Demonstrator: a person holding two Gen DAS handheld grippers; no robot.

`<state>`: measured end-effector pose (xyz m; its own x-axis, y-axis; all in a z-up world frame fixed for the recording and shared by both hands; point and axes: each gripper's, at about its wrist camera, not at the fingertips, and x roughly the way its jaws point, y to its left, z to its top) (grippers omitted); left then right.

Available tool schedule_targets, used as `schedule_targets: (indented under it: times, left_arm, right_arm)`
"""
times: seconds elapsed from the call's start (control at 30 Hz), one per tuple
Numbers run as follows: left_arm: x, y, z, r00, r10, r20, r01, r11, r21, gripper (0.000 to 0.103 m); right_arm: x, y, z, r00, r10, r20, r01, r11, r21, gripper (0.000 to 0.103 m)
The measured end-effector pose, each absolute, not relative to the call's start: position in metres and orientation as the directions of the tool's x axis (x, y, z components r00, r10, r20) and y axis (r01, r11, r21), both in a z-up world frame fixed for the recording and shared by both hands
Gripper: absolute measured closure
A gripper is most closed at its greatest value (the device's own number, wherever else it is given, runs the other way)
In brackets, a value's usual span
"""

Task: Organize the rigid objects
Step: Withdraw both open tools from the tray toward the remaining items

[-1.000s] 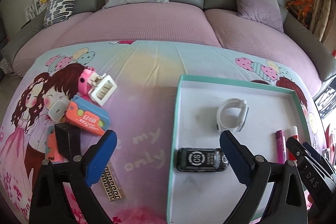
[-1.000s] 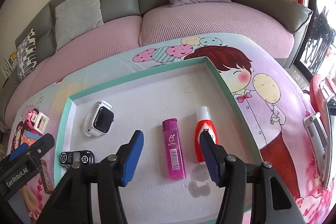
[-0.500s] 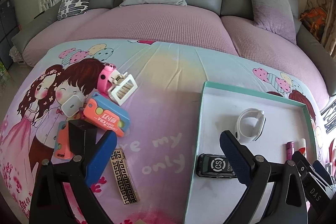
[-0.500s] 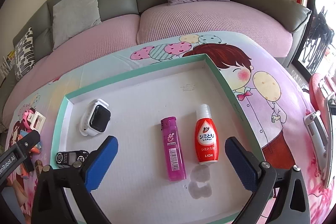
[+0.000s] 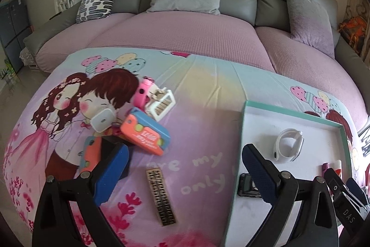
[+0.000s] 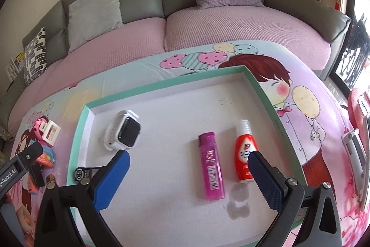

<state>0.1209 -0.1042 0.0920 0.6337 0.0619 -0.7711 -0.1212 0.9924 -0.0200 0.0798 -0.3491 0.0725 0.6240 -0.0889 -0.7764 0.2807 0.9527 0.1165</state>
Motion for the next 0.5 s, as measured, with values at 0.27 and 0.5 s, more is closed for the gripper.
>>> schedule_targets:
  times: [0.27, 0.5]
  left_arm:
    - [0.109, -0.062, 0.095, 0.626, 0.131, -0.769, -0.212, 0.977, -0.006, 0.004]
    - [0.1, -0.024, 0.098, 0.628, 0.138, -0.766, -0.287, 0.956, -0.063, 0.004]
  right_arm:
    - [0.086, -0.309, 0.075, 0.643, -0.016, -0.766, 0.18, 0.975, 0.131, 0.0]
    - [0.091, -0.267, 0.073, 0.64, 0.017, -0.768, 0.095, 0.99, 0.102, 0.0]
